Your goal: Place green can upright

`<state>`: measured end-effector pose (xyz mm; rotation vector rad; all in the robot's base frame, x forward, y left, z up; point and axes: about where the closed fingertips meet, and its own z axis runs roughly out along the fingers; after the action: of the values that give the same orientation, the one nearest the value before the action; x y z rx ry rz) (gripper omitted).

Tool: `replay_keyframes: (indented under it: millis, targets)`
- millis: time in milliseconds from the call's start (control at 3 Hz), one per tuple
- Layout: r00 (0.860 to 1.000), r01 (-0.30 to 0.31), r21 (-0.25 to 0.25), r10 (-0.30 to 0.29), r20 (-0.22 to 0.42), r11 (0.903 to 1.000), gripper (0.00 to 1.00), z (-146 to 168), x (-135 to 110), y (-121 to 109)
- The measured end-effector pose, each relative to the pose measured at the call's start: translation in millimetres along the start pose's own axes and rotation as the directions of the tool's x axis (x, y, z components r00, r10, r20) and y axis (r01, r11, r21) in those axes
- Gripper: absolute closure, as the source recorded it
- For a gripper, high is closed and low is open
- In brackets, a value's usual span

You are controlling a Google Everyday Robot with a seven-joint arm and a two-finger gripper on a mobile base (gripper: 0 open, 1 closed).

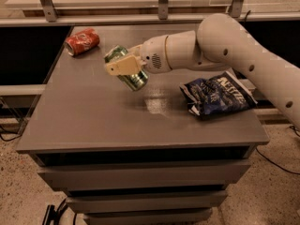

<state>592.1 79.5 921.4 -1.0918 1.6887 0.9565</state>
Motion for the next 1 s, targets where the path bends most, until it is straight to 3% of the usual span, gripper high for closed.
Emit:
replay_keyframes:
  millis: [667, 1000]
  targets:
    - [0.999, -0.021, 0.045, 0.019, 0.046, 0.9988, 1.00, -17.3, -3.1, 9.9]
    - [0.999, -0.015, 0.096, 0.010, 0.051, 0.9953, 1.00, -41.1, -7.4, 3.8]
